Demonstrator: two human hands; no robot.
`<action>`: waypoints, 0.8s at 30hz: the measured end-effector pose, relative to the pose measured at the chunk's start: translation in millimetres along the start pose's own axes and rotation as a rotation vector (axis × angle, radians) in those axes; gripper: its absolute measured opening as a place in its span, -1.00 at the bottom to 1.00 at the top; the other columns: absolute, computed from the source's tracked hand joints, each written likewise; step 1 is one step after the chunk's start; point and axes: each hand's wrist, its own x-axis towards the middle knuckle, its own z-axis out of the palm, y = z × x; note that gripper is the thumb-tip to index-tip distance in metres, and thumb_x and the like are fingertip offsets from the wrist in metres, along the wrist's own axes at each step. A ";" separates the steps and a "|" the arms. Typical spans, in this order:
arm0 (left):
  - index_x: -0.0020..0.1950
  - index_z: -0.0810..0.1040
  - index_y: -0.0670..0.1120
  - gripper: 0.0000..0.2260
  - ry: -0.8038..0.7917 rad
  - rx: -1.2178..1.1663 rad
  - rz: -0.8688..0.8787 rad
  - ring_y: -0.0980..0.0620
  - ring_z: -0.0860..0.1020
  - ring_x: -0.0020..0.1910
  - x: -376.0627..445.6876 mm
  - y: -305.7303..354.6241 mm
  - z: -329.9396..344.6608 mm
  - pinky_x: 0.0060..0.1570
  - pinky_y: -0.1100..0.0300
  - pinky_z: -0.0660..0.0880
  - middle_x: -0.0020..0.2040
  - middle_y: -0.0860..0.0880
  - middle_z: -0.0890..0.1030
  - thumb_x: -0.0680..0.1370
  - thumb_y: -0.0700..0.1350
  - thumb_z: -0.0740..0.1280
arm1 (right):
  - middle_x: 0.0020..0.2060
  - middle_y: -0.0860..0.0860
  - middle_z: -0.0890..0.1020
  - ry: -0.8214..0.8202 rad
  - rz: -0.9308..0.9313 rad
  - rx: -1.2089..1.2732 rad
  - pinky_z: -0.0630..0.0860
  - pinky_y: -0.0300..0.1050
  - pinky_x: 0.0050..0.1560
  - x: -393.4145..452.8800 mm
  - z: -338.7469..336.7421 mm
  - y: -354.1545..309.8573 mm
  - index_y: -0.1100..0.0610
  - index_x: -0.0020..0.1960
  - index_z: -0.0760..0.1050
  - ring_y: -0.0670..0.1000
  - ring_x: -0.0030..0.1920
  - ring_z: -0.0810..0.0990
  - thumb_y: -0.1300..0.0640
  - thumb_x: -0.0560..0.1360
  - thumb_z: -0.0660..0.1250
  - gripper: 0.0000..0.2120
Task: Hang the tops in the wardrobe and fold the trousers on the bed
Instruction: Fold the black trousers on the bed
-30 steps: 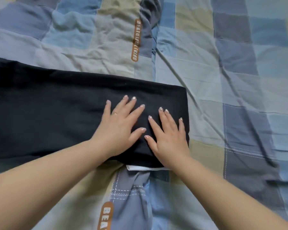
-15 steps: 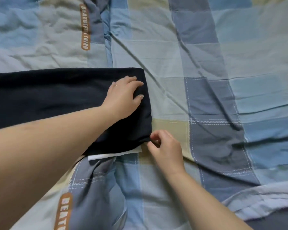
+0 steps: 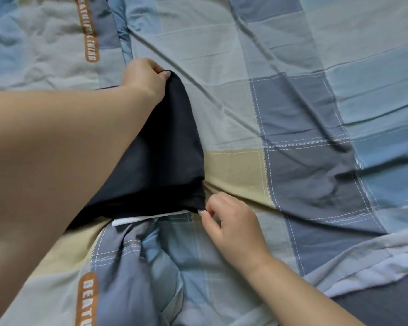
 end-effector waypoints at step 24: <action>0.30 0.53 -0.12 -0.53 -0.184 0.421 0.708 -0.11 0.62 0.03 -216.9 -80.7 11.4 -0.09 0.01 0.52 0.21 -0.07 0.60 0.40 -0.09 0.43 | -0.08 0.08 0.52 -0.002 0.254 -0.195 0.22 -0.03 -0.26 56.9 17.8 5.6 0.01 -0.16 0.24 0.24 -0.09 0.52 -0.02 0.49 0.19 -0.84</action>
